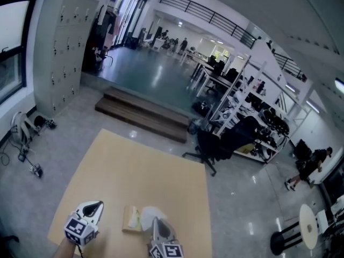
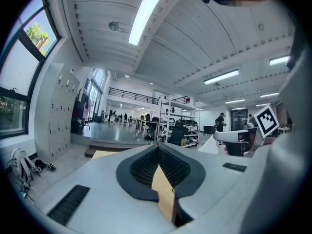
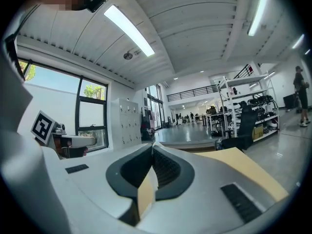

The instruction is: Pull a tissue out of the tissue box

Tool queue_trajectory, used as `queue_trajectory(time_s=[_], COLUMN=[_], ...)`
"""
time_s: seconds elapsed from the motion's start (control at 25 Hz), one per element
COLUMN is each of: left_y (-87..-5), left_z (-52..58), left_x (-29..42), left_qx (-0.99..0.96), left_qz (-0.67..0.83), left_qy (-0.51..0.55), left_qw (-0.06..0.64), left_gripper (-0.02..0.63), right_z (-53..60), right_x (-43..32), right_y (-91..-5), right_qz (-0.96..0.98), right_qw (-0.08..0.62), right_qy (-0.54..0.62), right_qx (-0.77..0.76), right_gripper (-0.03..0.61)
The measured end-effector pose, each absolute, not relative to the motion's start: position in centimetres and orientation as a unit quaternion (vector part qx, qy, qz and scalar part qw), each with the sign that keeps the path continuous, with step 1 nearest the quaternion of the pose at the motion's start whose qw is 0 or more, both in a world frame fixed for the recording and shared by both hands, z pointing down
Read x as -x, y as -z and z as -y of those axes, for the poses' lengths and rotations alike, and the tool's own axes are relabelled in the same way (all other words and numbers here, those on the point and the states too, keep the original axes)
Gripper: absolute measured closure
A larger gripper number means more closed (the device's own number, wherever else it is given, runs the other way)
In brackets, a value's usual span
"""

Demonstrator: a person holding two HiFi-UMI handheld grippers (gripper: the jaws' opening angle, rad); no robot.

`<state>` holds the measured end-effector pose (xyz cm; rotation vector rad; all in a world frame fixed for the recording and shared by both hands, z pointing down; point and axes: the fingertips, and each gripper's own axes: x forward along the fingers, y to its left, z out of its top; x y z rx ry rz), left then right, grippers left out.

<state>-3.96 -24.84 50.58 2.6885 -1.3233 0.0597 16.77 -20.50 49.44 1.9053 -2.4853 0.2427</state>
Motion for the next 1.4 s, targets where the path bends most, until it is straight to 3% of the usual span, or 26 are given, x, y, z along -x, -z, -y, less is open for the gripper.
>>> queue_trajectory(time_s=[1.4], left_y=[-47.6], left_z=[23.8], left_x=[4.1], left_qx=[-0.903], left_qz=[0.427], left_qy=[0.0], left_qw=[0.036], left_gripper=[0.606], right_z=[18.1], right_x=[-16.5], right_y=[-47.4], right_qz=[0.78], right_qw=[-0.012], right_qy=[-0.057], right_qx=[-0.623], right_gripper=[0.571])
